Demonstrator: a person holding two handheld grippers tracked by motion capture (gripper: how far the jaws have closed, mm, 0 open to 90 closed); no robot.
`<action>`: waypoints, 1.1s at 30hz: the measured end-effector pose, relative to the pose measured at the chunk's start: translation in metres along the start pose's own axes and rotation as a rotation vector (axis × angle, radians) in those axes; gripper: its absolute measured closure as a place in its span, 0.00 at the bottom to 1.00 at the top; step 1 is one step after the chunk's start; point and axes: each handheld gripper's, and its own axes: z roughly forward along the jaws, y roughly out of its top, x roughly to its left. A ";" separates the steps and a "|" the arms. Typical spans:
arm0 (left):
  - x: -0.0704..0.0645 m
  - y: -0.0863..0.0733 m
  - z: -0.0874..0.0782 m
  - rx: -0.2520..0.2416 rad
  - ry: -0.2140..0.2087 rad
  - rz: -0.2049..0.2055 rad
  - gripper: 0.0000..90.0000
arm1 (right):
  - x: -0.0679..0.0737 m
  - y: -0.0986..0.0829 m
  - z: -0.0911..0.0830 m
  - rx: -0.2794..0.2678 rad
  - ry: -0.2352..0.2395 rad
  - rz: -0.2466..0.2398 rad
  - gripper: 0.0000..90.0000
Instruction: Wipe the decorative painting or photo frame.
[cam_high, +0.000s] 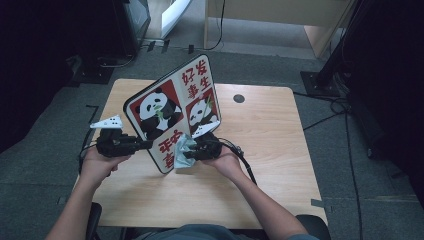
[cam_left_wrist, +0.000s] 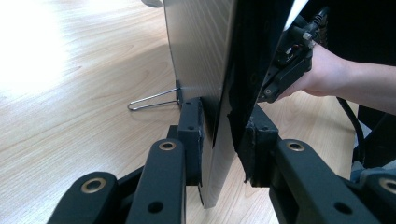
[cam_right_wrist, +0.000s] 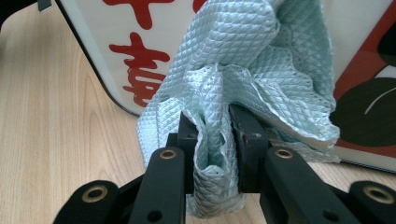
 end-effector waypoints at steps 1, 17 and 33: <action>0.000 0.000 0.000 -0.002 0.000 -0.001 0.80 | 0.000 0.000 -0.001 0.001 -0.002 -0.001 0.85; 0.000 -0.003 -0.007 -0.002 0.006 0.014 0.66 | 0.001 0.018 -0.029 -0.057 0.007 0.024 0.85; 0.000 -0.014 -0.029 -0.023 0.013 0.005 0.61 | 0.010 0.045 -0.053 -0.097 0.021 -0.006 0.85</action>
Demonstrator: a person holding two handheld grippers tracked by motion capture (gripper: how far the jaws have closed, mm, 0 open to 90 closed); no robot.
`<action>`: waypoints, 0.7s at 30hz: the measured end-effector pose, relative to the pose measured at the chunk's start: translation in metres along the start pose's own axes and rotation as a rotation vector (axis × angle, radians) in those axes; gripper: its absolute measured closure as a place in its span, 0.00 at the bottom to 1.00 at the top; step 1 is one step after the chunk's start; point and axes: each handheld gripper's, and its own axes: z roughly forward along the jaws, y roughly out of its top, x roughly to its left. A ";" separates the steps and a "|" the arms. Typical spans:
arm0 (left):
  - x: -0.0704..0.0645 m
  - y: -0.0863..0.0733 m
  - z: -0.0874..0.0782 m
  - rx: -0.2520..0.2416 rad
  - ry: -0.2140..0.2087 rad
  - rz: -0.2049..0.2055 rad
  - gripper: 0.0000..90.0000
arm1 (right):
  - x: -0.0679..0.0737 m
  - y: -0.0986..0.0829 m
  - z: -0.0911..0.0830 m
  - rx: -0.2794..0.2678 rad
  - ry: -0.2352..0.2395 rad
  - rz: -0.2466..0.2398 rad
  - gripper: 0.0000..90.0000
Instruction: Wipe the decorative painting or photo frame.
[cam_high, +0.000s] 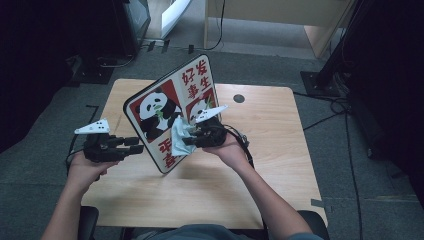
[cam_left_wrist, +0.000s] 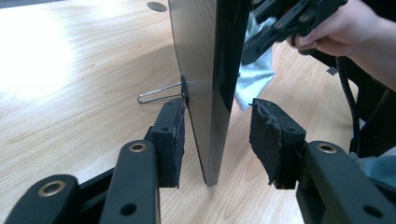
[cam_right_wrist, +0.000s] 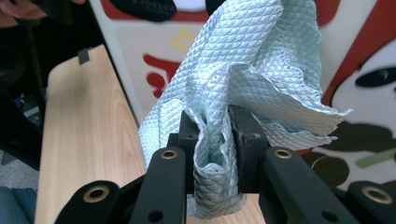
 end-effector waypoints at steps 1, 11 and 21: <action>0.000 -0.001 -0.001 -0.001 0.002 -0.004 0.60 | 0.001 0.002 -0.002 0.001 0.009 0.000 0.85; 0.008 -0.009 -0.004 -0.004 0.018 -0.031 0.57 | 0.006 0.020 -0.015 -0.018 0.001 -0.029 0.85; 0.025 -0.010 0.003 -0.008 0.025 -0.059 0.52 | 0.010 0.047 -0.031 -0.070 0.002 -0.046 0.85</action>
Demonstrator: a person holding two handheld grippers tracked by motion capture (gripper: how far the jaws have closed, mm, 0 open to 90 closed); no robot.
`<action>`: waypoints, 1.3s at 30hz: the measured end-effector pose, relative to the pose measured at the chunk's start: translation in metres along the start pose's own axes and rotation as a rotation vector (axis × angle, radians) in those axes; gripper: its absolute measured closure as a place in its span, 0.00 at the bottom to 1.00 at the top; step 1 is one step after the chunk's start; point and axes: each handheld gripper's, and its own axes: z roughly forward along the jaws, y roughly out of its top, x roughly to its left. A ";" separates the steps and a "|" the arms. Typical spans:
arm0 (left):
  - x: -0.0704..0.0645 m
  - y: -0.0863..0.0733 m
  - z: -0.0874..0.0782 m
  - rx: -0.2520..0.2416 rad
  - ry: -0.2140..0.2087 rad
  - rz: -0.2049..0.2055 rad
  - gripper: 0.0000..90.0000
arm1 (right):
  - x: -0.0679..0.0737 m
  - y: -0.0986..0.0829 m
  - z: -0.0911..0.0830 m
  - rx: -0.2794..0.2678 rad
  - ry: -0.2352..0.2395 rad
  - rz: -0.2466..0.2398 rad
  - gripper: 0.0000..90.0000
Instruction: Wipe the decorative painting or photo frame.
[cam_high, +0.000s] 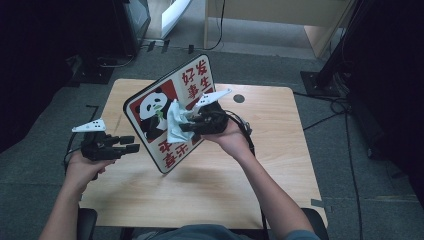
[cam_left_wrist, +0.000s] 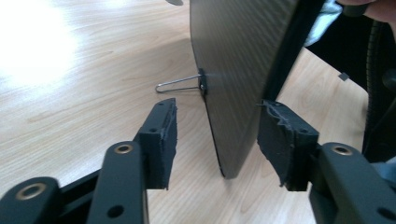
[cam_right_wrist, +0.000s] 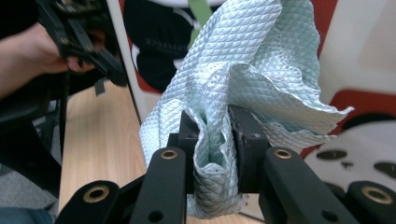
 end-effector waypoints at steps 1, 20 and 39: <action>0.001 0.001 0.001 0.003 0.010 -0.002 0.51 | 0.001 0.004 0.000 0.003 -0.002 -0.004 0.85; 0.004 0.017 0.012 -0.099 0.039 0.041 0.56 | 0.045 0.091 0.001 -0.040 0.029 -0.144 0.85; 0.001 0.028 0.014 -0.018 0.006 0.011 0.86 | 0.054 0.101 0.019 -0.019 0.023 -0.150 0.85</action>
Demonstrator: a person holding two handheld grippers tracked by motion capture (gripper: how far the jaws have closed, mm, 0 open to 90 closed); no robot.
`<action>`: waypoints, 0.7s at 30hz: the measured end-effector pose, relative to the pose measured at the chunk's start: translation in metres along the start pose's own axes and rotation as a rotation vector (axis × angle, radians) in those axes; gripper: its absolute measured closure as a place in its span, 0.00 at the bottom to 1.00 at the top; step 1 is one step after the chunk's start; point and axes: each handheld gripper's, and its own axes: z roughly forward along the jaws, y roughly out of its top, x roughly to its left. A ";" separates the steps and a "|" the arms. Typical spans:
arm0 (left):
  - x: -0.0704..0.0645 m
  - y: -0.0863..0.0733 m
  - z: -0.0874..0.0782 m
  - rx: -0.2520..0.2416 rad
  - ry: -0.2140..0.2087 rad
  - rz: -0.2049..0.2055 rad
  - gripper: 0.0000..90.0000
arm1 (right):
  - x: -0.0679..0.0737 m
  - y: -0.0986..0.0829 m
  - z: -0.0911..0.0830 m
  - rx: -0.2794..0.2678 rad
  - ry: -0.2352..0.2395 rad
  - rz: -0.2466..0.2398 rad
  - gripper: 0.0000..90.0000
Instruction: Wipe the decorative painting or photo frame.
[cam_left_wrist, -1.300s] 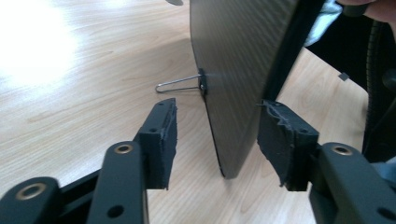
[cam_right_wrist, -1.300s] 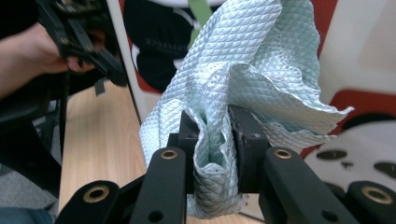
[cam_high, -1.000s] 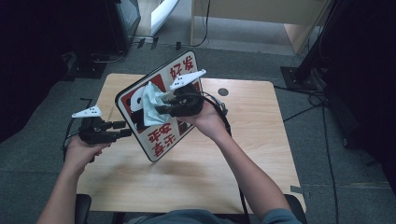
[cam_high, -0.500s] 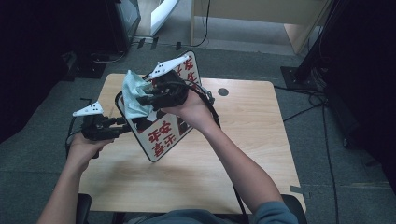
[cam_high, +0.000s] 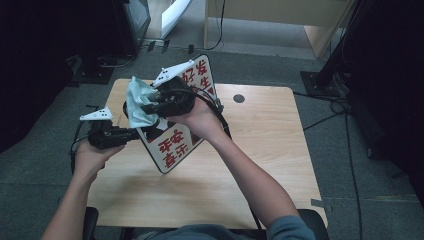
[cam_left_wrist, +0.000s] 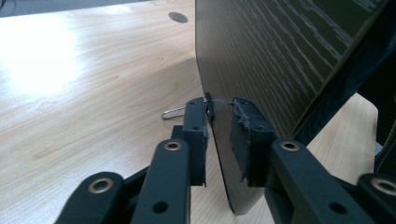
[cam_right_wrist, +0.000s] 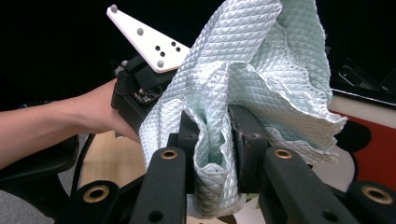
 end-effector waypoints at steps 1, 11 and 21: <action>-0.001 0.001 0.000 0.004 0.002 0.001 0.86 | 0.000 0.000 0.001 0.000 0.003 0.009 0.85; -0.005 0.003 0.003 0.036 -0.029 0.016 0.91 | 0.000 -0.010 0.008 0.016 0.005 0.017 0.85; -0.006 0.003 0.001 0.029 -0.032 0.020 0.96 | 0.000 -0.021 0.016 0.036 0.007 0.018 0.85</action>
